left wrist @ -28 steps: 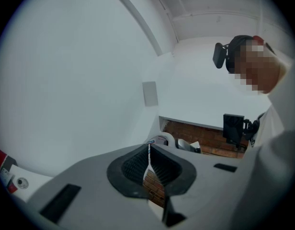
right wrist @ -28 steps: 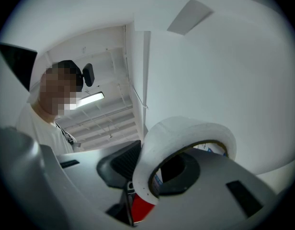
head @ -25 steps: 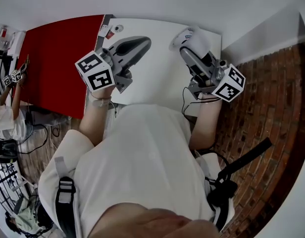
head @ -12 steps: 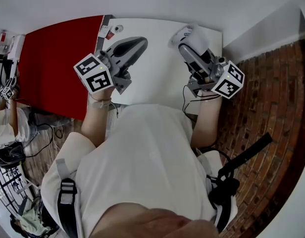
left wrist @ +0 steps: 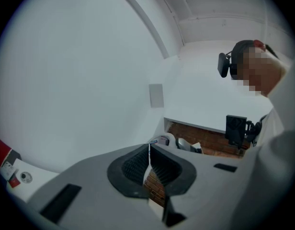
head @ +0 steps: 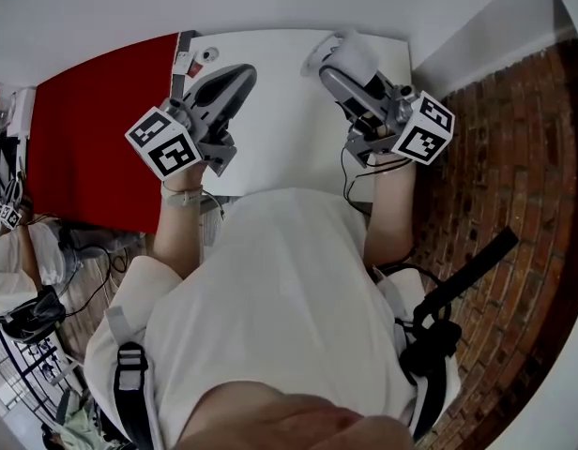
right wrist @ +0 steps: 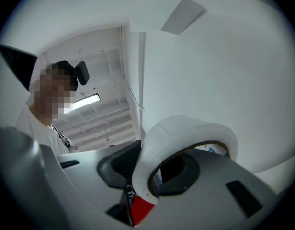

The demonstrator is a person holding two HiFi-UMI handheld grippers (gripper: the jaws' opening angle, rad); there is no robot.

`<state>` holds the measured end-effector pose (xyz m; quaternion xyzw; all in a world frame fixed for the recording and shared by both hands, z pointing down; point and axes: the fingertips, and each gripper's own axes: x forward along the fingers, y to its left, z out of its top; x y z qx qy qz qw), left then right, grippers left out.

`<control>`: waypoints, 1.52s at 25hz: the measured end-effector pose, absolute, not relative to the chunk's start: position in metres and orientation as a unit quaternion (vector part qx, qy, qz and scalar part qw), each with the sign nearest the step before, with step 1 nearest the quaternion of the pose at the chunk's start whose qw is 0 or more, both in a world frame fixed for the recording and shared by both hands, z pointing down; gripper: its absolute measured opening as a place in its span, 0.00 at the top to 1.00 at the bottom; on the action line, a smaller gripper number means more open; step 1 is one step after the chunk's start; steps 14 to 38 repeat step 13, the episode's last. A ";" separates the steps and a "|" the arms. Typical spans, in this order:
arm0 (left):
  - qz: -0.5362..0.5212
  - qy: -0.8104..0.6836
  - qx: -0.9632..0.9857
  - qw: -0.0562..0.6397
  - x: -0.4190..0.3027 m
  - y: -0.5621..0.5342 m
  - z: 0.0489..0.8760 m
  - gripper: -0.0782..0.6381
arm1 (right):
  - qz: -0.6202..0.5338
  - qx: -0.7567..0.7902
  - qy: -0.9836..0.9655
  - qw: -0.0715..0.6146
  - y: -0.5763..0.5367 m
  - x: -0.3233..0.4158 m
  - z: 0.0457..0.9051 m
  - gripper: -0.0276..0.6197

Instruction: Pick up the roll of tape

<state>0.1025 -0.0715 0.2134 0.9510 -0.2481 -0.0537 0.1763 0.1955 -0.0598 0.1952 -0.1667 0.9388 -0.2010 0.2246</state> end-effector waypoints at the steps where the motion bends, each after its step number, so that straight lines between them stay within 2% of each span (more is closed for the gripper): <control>1: -0.053 -0.248 0.951 0.177 0.103 -0.072 0.214 0.88 | -0.201 -0.168 0.939 0.225 -0.060 0.196 0.195 0.77; 38: -0.043 -0.244 0.951 0.184 0.105 -0.075 0.223 0.88 | -0.211 -0.180 0.934 0.224 -0.065 0.200 0.204 0.77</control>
